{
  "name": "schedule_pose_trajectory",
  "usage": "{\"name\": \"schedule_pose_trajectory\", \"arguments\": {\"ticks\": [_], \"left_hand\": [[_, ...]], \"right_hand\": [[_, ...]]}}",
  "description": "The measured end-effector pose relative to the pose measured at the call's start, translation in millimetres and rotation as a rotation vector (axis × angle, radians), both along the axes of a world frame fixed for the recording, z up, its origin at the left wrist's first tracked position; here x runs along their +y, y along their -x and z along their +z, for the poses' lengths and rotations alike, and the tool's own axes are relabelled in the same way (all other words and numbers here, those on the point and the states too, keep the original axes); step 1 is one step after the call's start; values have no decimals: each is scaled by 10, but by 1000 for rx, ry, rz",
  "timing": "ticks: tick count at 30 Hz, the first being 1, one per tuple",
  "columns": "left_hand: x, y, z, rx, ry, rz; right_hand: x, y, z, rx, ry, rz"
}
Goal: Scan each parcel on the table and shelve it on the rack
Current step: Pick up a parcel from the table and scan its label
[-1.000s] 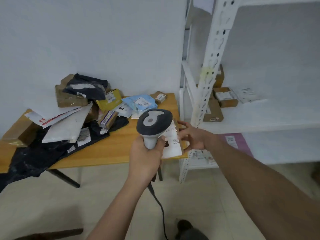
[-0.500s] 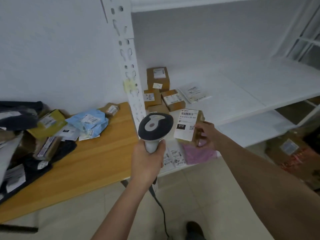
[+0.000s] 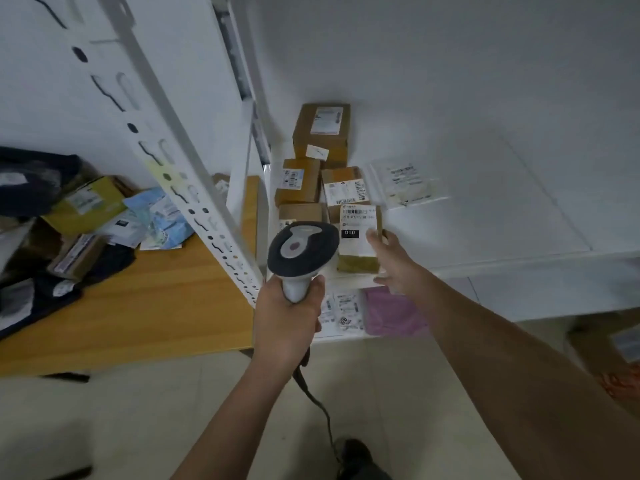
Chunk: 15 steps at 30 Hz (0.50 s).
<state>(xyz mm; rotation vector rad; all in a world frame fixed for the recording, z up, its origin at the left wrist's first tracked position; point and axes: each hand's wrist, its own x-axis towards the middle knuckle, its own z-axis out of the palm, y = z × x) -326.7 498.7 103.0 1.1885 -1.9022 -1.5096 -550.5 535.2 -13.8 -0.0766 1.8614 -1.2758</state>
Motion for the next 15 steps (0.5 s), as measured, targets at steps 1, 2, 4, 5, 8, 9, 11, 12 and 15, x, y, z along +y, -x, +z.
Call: {"name": "schedule_pose_trajectory", "arguments": {"ticks": [1,2,4,5,8,9,11,12,15], "left_hand": [[8,14,-12,-4,-4,12],[14,26,-24,-9,-8,21],[16,41,-49,-12,-16,42],[13,44,-57,-15,-15,53],[23,44,-52,-35,-4,72],[31,41,-42,-38,-1,75],[45,27,-20,-40,8,77],[51,16,-8,-39,11,79],[59,-42,15,-35,4,91]], "right_hand": [[-28,14,-19,47,-8,36],[-50,38,-56,96,-19,67],[-90,150,-234,163,-43,117],[-121,222,-360,171,-38,132],[-180,261,-398,203,-28,133],[-183,224,-331,226,-25,131],[-172,104,-144,276,-67,125],[-170,63,-90,303,-120,128],[-132,-27,3,397,-263,127]]}}
